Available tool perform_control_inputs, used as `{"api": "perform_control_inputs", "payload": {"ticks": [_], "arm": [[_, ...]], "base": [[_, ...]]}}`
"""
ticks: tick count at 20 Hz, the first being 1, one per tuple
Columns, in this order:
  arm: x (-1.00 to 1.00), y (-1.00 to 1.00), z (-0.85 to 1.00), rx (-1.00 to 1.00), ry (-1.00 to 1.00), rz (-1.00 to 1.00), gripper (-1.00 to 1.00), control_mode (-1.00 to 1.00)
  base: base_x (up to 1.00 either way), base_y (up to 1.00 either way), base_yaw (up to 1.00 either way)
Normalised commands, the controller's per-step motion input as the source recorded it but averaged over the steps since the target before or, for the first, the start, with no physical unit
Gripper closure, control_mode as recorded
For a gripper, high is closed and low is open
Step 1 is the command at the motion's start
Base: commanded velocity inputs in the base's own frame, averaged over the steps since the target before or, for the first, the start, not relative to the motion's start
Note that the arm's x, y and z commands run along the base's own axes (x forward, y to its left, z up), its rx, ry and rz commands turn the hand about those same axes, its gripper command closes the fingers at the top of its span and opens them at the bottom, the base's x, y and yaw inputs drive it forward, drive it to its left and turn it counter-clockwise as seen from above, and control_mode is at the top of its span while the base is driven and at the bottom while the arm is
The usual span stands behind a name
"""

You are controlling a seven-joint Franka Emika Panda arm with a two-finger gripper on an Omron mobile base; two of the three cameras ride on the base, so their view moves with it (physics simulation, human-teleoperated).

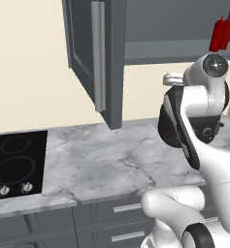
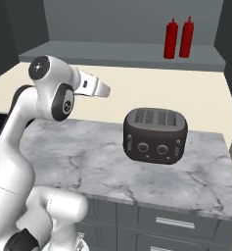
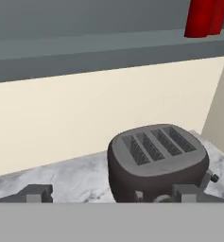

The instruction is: Take 2 condiments from the cabinet and move them on the counter near the stove.Make sure the condiments are lined up with each other, next to each other.

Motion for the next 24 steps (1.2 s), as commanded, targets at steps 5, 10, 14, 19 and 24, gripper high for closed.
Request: {"api": "perform_control_inputs", "payload": {"ticks": [5,10,14,19,24], "arm": [[0.0,-0.32,0.63,0.0,-0.15,0.0,-1.0,-1.0],[0.07,-0.33,0.56,0.0,-0.08,-0.01,-1.0,-1.0],[0.12,-0.38,0.46,0.0,-0.01,-0.03,-1.0,-1.0],[0.42,-0.35,0.33,0.0,0.0,-0.1,-1.0,-1.0],[0.55,-0.24,0.04,-0.01,0.0,-0.15,-1.0,-1.0]], "base": [[0.0,0.0,0.0],[0.0,0.0,0.0],[0.0,0.0,0.0],[0.0,0.0,0.0],[0.0,0.0,0.0]]}}
